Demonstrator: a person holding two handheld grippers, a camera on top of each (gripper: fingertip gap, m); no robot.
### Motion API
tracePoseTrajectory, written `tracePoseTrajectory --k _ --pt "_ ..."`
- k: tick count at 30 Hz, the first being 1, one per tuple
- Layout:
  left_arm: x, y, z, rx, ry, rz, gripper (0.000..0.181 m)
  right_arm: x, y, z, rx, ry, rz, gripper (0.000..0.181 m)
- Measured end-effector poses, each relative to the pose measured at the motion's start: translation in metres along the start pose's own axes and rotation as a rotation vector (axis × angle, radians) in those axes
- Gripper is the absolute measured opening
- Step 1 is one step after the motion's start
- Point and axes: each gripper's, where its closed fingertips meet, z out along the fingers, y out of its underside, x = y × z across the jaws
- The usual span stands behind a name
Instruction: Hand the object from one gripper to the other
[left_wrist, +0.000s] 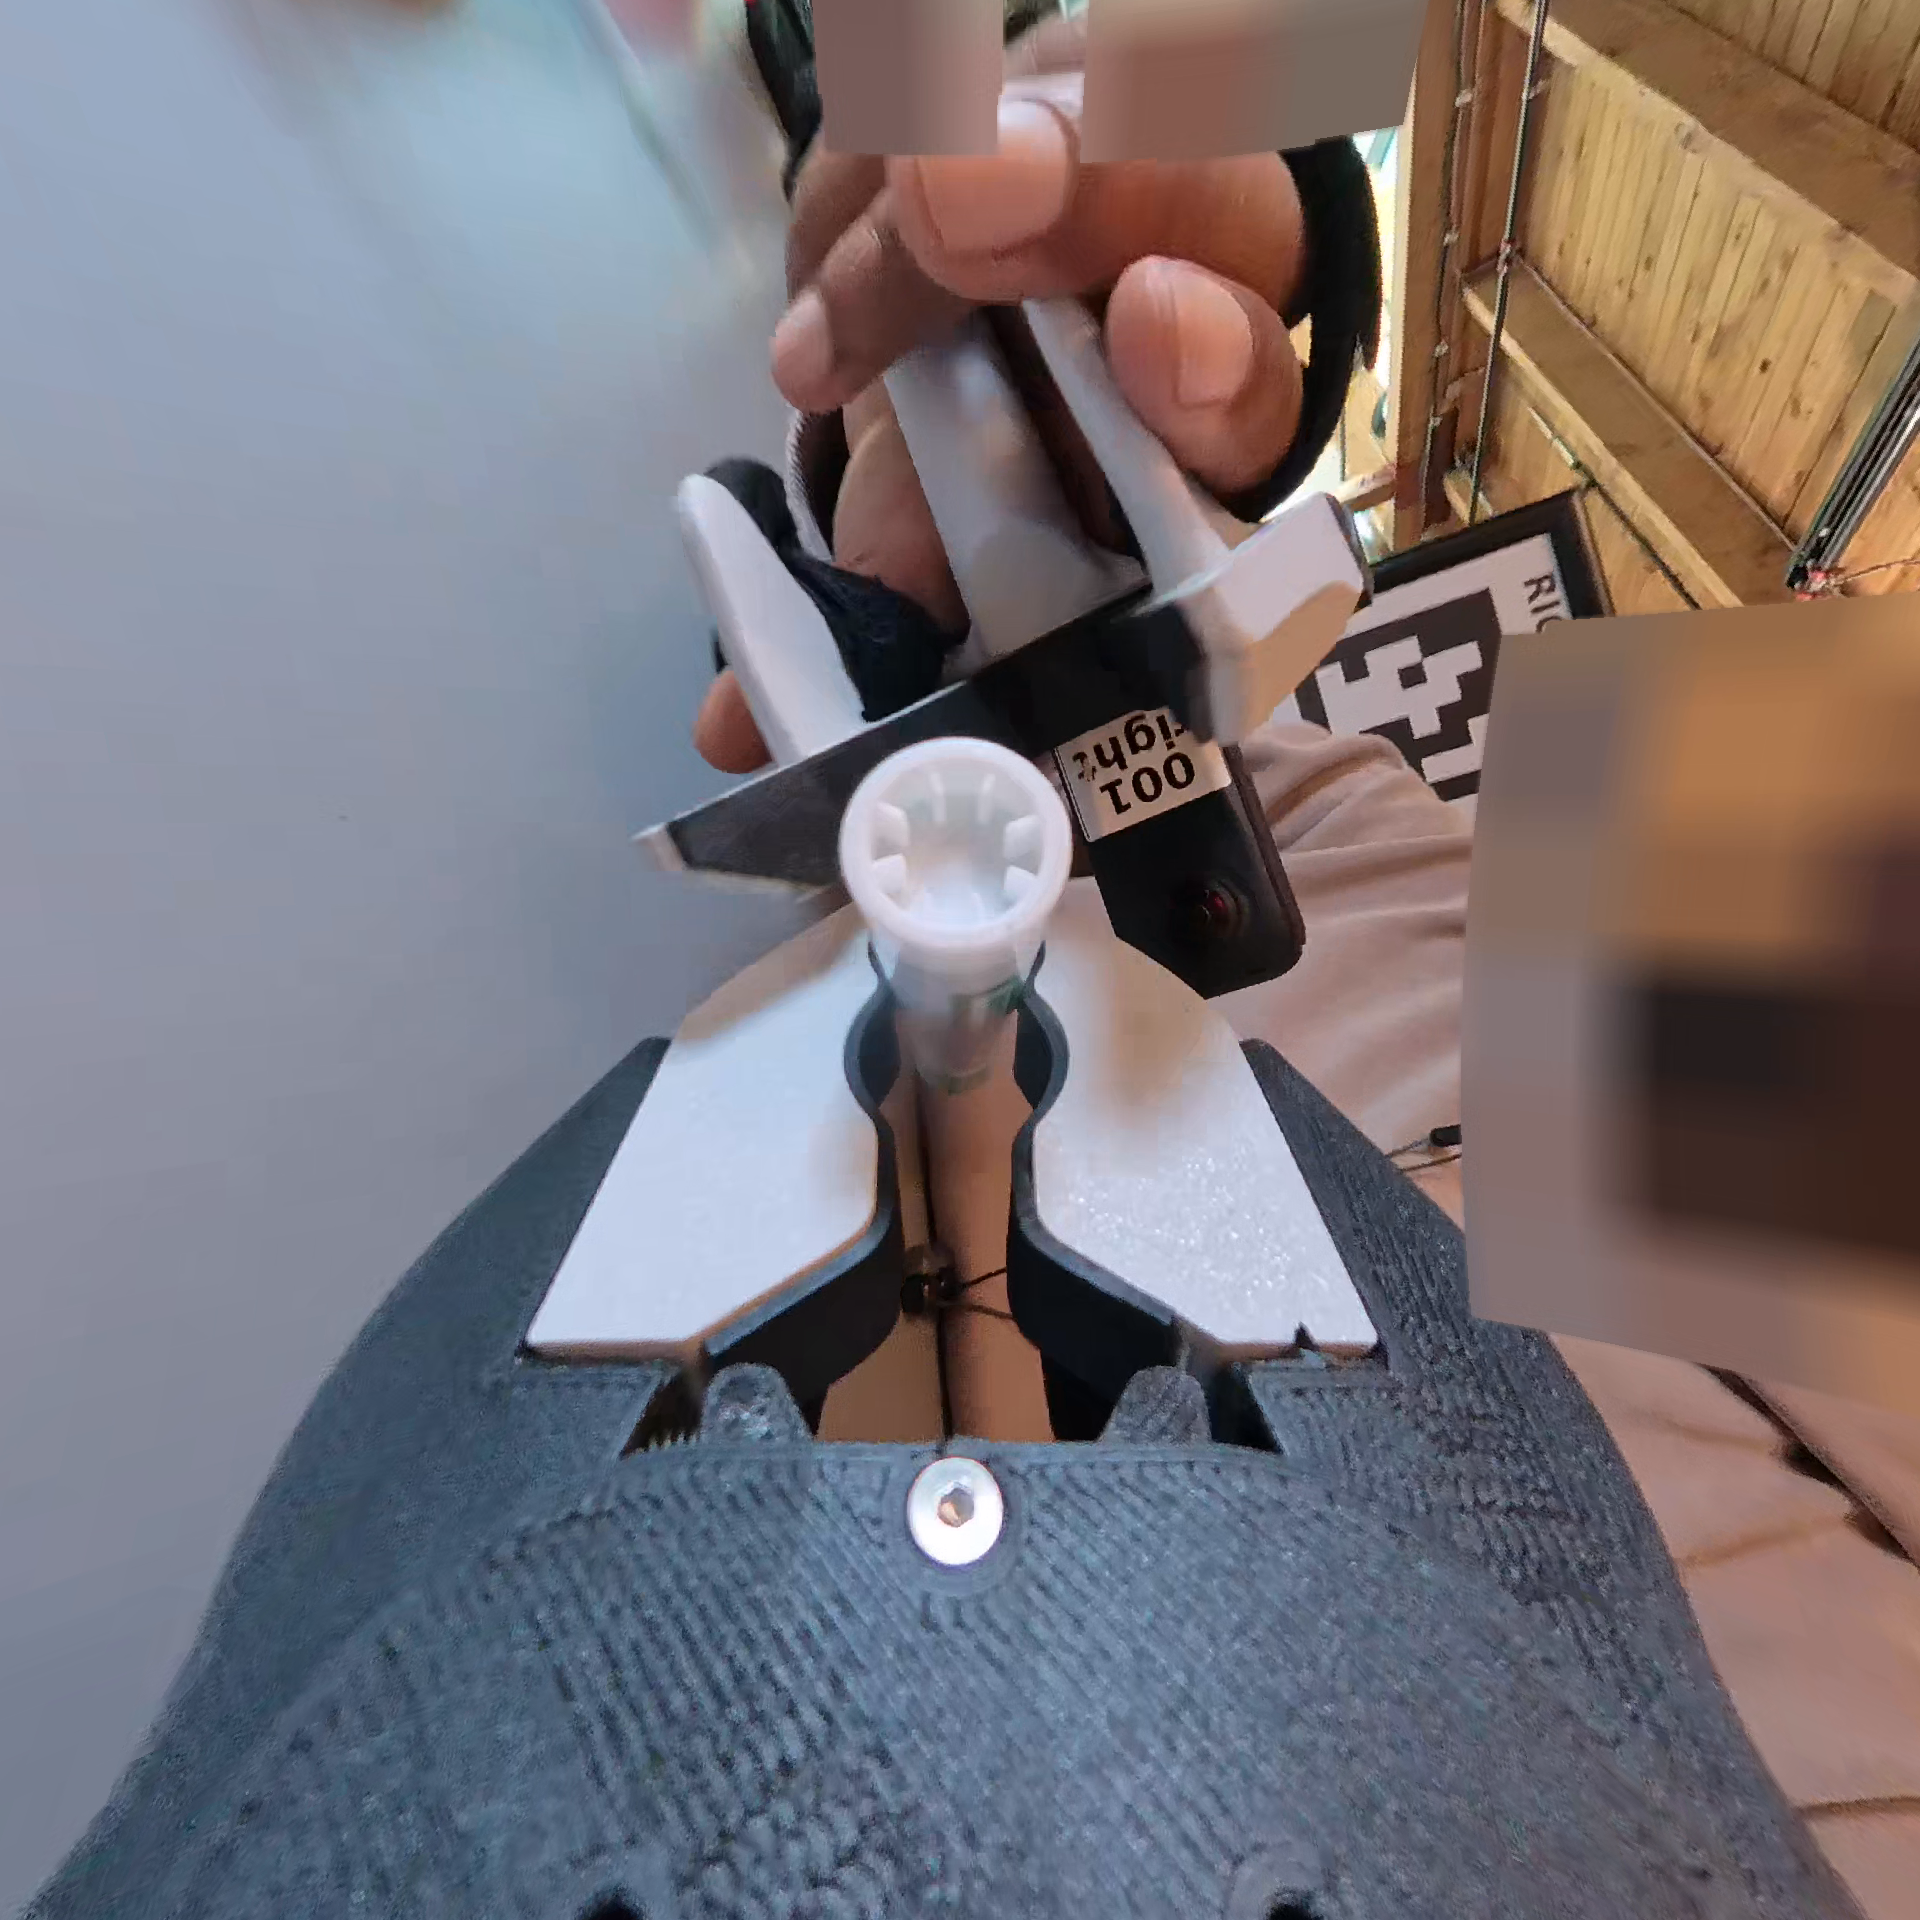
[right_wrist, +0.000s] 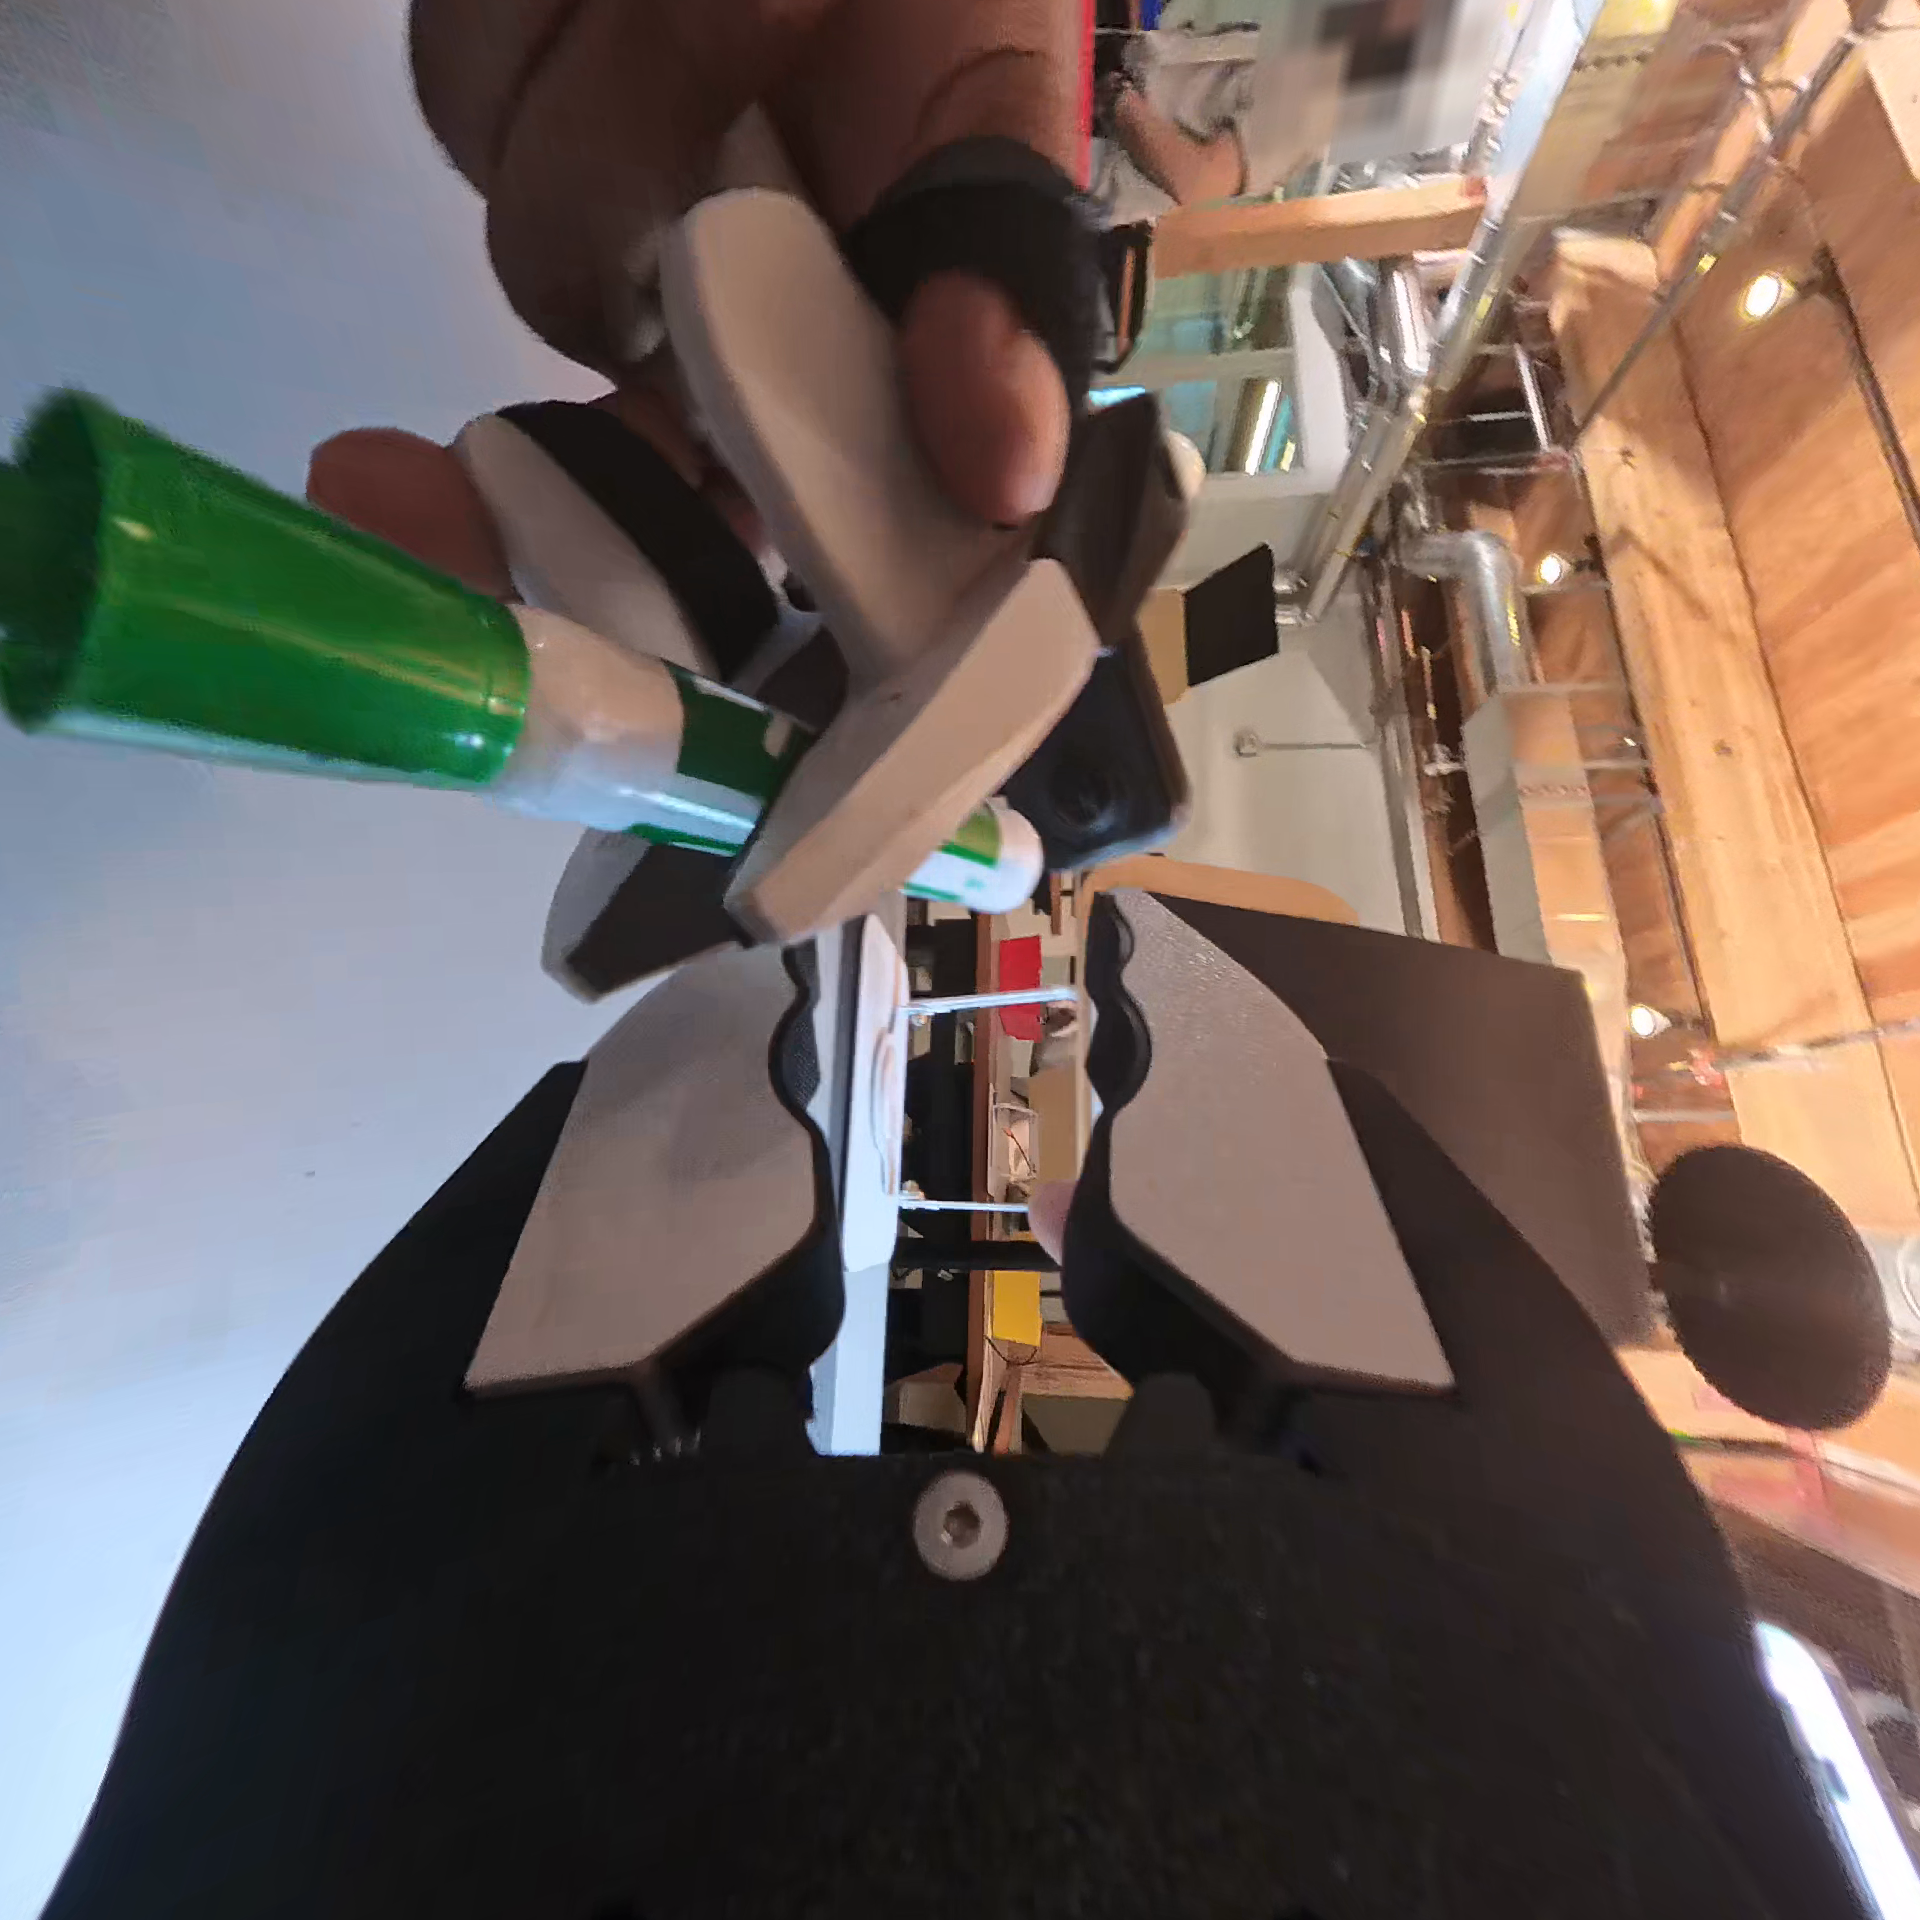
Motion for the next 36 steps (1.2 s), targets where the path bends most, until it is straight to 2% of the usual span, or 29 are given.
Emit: tracePoseTrajectory --k 2,4,9,13,18,21,24,27,30,33,36 --pt "0.000 0.007 0.007 -0.039 -0.006 -0.001 0.018 -0.010 -0.004 0.004 0.012 -0.015 -0.028 0.044" --pt "-0.004 0.012 0.009 -0.061 -0.015 -0.010 0.019 -0.007 -0.009 0.006 0.021 0.019 -0.032 0.026" --pt "0.001 0.012 0.009 -0.070 0.017 -0.005 0.019 -0.001 -0.009 0.002 0.038 0.060 -0.039 0.026" --pt "0.008 0.017 0.007 -0.100 0.055 -0.013 0.019 0.003 -0.026 -0.004 0.117 0.080 -0.072 0.043" --pt "0.013 0.030 0.013 -0.180 0.101 -0.031 0.019 -0.009 -0.037 -0.006 0.150 0.018 -0.109 0.025" --pt "0.020 0.021 0.007 -0.133 0.136 -0.014 0.026 -0.005 -0.024 -0.005 0.098 -0.018 -0.020 0.022" --pt "0.027 -0.006 -0.015 0.007 0.126 0.080 0.030 0.003 0.008 -0.005 0.027 -0.040 0.194 0.021" --pt "0.028 -0.041 -0.048 0.216 0.029 0.245 0.034 0.002 0.029 -0.005 0.027 -0.133 0.519 0.021" --pt "0.046 -0.062 -0.079 0.386 -0.013 0.452 0.037 -0.001 0.027 -0.005 0.071 -0.221 0.751 0.020" --pt "0.060 -0.066 -0.092 0.449 -0.054 0.591 0.039 0.004 0.018 -0.008 0.167 -0.303 0.993 0.020" --pt "0.090 -0.065 -0.101 0.523 0.074 0.677 0.051 0.016 0.009 -0.011 0.274 -0.347 1.223 0.019"
